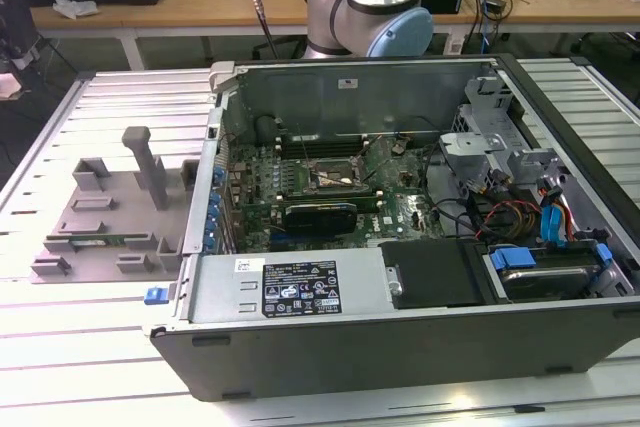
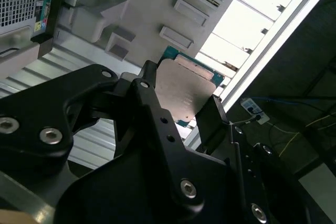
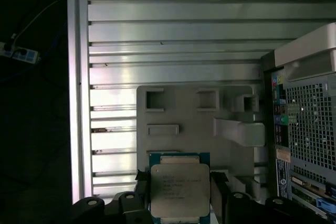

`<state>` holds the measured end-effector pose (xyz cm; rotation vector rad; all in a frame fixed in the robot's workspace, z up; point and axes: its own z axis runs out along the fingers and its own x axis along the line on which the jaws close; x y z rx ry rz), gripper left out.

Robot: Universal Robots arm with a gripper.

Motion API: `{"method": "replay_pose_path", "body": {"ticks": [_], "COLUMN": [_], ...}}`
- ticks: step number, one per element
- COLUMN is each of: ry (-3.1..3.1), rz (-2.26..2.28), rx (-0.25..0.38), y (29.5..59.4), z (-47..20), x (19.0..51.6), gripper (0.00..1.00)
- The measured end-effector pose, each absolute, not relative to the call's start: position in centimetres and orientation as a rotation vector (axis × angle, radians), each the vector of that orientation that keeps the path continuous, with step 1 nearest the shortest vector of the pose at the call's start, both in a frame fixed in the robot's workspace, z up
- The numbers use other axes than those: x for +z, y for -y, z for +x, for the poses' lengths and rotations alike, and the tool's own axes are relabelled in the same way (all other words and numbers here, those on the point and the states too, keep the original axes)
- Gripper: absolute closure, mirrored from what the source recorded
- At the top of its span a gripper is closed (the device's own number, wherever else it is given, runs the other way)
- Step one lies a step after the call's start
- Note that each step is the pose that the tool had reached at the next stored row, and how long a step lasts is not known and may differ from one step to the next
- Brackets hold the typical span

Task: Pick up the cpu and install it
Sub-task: 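Pick up the cpu and move it towards the insertion slot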

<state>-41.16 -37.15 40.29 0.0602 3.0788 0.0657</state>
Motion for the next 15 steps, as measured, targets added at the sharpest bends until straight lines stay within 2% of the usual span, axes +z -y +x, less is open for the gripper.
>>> {"method": "replay_pose_path", "body": {"ticks": [15], "ry": [-3.079], "rz": [0.06], "rx": [0.066], "y": [37.1], "z": [-38.8], "x": [40.3], "gripper": [0.46]}}
